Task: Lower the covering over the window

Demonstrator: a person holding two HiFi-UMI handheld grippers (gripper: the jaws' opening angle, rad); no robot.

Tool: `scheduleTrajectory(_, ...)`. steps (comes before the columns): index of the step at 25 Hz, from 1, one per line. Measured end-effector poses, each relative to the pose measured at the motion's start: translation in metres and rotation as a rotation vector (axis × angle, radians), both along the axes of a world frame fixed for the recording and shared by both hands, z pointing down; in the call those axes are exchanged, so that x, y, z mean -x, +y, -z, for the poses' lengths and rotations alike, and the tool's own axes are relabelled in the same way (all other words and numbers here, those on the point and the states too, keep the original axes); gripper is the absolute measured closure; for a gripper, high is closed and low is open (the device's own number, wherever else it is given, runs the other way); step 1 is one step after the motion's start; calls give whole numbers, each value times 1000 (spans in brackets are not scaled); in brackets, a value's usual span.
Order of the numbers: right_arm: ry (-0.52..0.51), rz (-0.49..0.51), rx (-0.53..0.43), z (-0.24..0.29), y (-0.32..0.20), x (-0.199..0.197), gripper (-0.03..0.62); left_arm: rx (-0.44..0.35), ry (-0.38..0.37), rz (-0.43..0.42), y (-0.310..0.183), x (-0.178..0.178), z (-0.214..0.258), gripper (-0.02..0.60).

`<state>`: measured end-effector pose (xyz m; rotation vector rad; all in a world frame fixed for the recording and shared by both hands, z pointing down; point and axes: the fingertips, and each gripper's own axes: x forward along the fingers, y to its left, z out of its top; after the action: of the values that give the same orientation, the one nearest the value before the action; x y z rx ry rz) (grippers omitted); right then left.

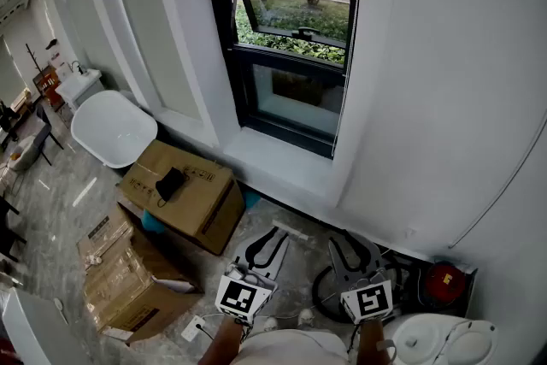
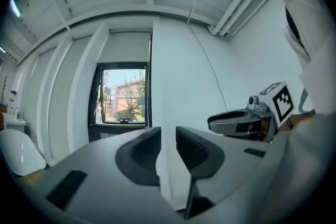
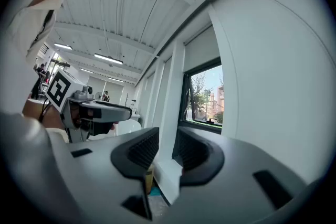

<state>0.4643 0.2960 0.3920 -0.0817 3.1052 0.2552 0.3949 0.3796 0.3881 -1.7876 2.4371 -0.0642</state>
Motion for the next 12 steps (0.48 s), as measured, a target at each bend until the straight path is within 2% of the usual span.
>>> scheduleTrajectory(6,-3,19,45,-1,-29,-15,472,28,23,30,-26,-23,-5,494)
scheduleTrajectory(12,17,85,22,-4,-42,-2,477,4,13,90,-42,-15,0,494)
